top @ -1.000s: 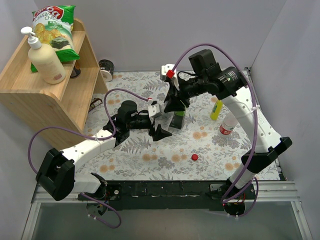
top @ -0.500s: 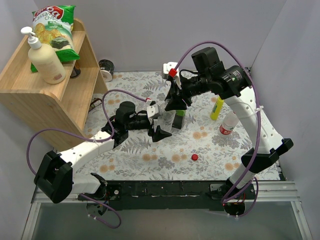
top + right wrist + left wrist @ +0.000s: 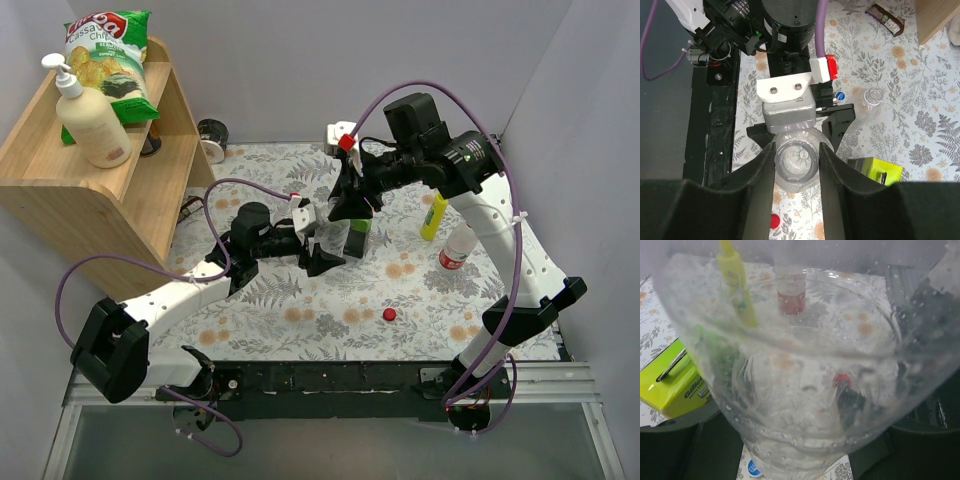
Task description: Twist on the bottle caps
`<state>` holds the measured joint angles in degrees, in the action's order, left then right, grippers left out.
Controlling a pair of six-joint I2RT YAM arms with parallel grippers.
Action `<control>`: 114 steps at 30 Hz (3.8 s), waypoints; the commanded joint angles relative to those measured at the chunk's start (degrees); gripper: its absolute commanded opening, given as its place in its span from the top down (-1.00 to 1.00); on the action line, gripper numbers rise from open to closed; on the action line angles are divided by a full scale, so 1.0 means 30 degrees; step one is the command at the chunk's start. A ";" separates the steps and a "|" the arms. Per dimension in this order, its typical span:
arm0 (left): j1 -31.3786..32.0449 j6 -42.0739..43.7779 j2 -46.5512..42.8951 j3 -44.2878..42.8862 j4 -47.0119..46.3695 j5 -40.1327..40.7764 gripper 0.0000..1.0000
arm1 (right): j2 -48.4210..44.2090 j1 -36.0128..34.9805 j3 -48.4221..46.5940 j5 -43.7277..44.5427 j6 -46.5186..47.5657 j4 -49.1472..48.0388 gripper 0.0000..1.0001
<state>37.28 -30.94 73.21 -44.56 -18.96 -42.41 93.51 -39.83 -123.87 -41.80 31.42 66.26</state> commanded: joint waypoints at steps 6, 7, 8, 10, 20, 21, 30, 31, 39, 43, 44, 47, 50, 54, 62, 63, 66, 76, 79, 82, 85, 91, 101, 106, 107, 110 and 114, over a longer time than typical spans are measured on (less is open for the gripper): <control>0.0113 -0.0029 -0.0027 0.0144 0.0284 -0.0278 0.51 | 0.0000 -0.0111 -0.0398 -0.1272 -0.0718 -0.1315 0.97; 0.0113 -0.0087 -0.0260 0.0348 0.0343 -0.0102 0.68 | 0.0000 -0.0082 -0.0195 -0.1213 -0.0688 -0.1315 0.97; 0.0084 -0.0175 -0.0437 0.0524 0.0228 0.0132 0.78 | -0.0029 -0.0081 -0.0019 -0.1039 -0.0746 -0.1373 0.97; 0.0055 -0.0234 -0.0875 0.0613 0.0401 0.0718 0.74 | -0.0058 -0.0081 0.0304 -0.0366 -0.0951 -0.1403 0.67; -0.1816 0.0381 -0.3043 -0.0849 0.5493 0.2067 0.71 | -0.1230 0.3162 -0.0663 0.3446 -0.3439 -0.4390 -0.52; -0.2052 0.0352 -0.3481 -0.1286 0.5819 0.2125 0.70 | -0.1288 0.3519 0.0295 0.3446 -0.3558 -0.4507 -0.52; -0.3285 -0.0495 -0.5214 -0.5622 0.9629 0.5748 0.39 | -0.2752 0.2910 0.9468 0.1419 0.1034 -0.7434 -0.43; -0.3430 -0.0440 -0.5272 -0.6410 0.9863 0.6020 0.37 | -0.3015 0.2530 1.1215 0.1656 0.1853 -0.7844 -0.41; -0.4747 0.0266 -0.4570 -1.0312 1.1594 0.5380 0.68 | -0.2697 0.0387 1.7851 0.3533 0.5347 -1.2328 -0.35; -0.5540 -0.0586 -0.4598 -1.0783 1.1623 0.5553 0.47 | -0.0738 0.0387 1.8468 0.3504 0.4911 -1.3993 -0.40; -0.5541 -0.0528 -0.4599 -1.0841 1.1826 0.5583 0.45 | -0.0471 0.0416 1.8469 0.3475 0.4734 -1.4348 -0.40; -0.5541 -0.0410 -0.5007 -1.0667 1.1916 0.6223 0.37 | 0.0408 0.0242 1.8790 0.3387 0.4293 -1.6130 -0.40; -0.5541 -0.0498 -0.5214 -1.0490 1.2236 0.6374 0.37 | 0.1404 -0.0109 1.9200 0.3621 0.4612 -1.7218 -0.40; -0.5541 -0.0556 -0.5360 -1.0256 1.2561 0.6520 0.32 | 0.2372 -0.0520 1.9407 0.3825 0.4995 -1.8101 -0.43; -0.5687 -0.0439 -0.5155 -1.0080 1.2444 0.6521 0.21 | 0.3925 -0.1164 1.9115 0.4967 0.4732 -1.9333 -0.47; -0.5687 -0.0468 -0.5126 -1.0080 1.2443 0.6492 0.21 | 0.4100 -0.1223 1.9114 0.5056 0.4761 -1.9362 -0.45; -0.5717 -0.0614 -0.5126 -1.0021 1.2414 0.6345 0.20 | 0.4393 -0.1370 1.9143 0.5348 0.4849 -1.9479 -0.32; -0.5717 -0.0820 -0.5389 -0.9729 1.2443 0.5495 0.23 | 0.4951 -0.1400 1.8997 0.5672 0.4469 -1.9245 -0.10; -0.5717 -0.0908 -0.5448 -0.9582 1.2414 0.5320 0.22 | 0.5244 -0.1400 1.8647 0.5730 0.4556 -1.8952 -0.08; -0.5716 -0.0908 -0.5506 -0.9436 1.2414 0.5232 0.22 | 0.5507 -0.1429 1.8441 0.5760 0.4761 -1.8660 -0.05; -0.5717 -0.0966 -0.5565 -0.9377 1.2326 0.5232 0.23 | 0.5684 -0.1429 1.8206 0.5643 0.4995 -1.8366 0.07; -0.5717 -0.0733 -0.5624 -0.9055 1.2297 0.5145 0.23 | 0.4924 -0.1429 1.8556 0.5497 0.5521 -1.7549 0.28; -0.5687 0.2166 -0.6677 -0.5660 1.2355 0.1020 0.38 | -0.1663 -0.1429 1.6889 0.2569 0.3859 -1.0085 0.59; -0.5687 0.4678 -0.8080 -0.2708 1.2385 -0.1737 0.42 | -0.5855 -0.1429 1.4758 0.3472 0.2506 -0.8145 0.62; -0.5658 0.5065 -0.8346 -0.2175 1.2414 -0.2292 0.42 | -0.6410 -0.1429 1.4110 0.3939 0.2447 -0.7677 0.62; -0.5629 0.6381 -0.9194 -0.0124 1.2414 -0.3848 0.46 | -0.6854 -0.1429 1.1715 0.4208 0.2475 -0.5949 0.63; -0.5483 0.8111 -0.9638 0.1198 1.4016 -0.5487 0.46 | -0.6329 -0.1458 0.8952 0.3651 0.3529 -0.3983 0.64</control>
<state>20.43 -14.83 46.17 -43.70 18.94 -50.59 72.29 -43.92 -90.17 -30.20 40.75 45.17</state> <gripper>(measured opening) 0.348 0.407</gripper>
